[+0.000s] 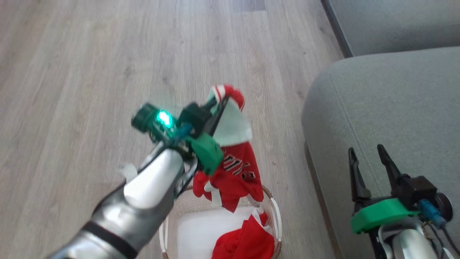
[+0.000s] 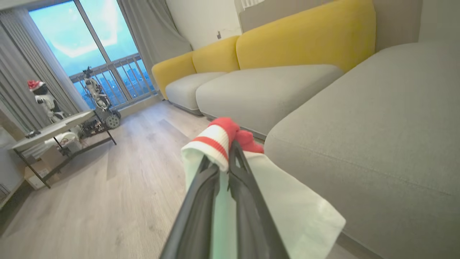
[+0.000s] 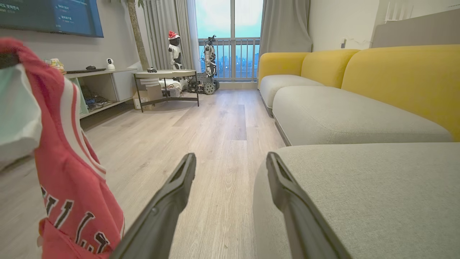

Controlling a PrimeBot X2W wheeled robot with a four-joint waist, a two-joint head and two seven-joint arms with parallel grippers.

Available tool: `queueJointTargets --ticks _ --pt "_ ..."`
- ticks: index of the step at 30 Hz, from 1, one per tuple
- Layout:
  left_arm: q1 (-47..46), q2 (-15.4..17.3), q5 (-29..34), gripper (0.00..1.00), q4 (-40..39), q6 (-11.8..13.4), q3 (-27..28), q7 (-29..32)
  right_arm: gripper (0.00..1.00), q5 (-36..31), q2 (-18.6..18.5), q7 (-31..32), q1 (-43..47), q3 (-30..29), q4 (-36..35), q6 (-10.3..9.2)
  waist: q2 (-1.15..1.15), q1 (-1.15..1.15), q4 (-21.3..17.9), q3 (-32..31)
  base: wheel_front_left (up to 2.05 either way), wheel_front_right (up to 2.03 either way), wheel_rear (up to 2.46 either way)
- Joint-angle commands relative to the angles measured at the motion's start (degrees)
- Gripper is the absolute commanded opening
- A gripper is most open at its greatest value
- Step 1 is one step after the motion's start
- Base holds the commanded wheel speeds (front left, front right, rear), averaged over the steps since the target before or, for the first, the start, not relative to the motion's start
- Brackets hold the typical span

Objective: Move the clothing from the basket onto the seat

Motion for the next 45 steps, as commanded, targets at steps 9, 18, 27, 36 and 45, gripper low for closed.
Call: queueJointTargets --ticks 9,18,27,36,45 --pt "-11.2 -1.0 -0.7 0.00 -2.4 -1.6 2.0 0.7 1.00 0.1 -0.3 -0.4 -3.5 5.9 0.3 -0.01 -0.01 0.01 1.5 -2.1 0.00 0.00 0.00" --pt "-14.7 -2.6 -1.6 0.00 -3.4 -2.2 0.4 0.8 1.00 -1.0 -0.3 -0.4 -11.3 14.2 6.7 -0.01 -0.01 0.01 3.2 -2.7 0.00 0.00 0.00" --pt "-15.1 -3.2 -3.3 0.00 -5.8 -1.9 -2.6 0.5 1.00 0.4 -0.3 -0.4 -19.9 21.9 18.2 -0.01 -0.01 0.01 5.6 -2.8 0.00 0.00 0.00" --pt "-14.0 -3.3 -5.9 0.00 -8.8 -0.8 -5.0 0.3 0.90 8.3 -0.3 -0.4 -26.1 31.3 26.3 -0.01 -0.01 0.01 7.6 -2.5 0.00 0.00 0.00" --pt "-12.2 -3.0 -8.0 0.00 -6.8 1.2 -4.6 0.0 0.00 10.8 -0.3 -0.4 -27.9 31.9 27.2 -0.01 -0.01 0.01 7.8 -2.2 0.00 0.00 0.00"
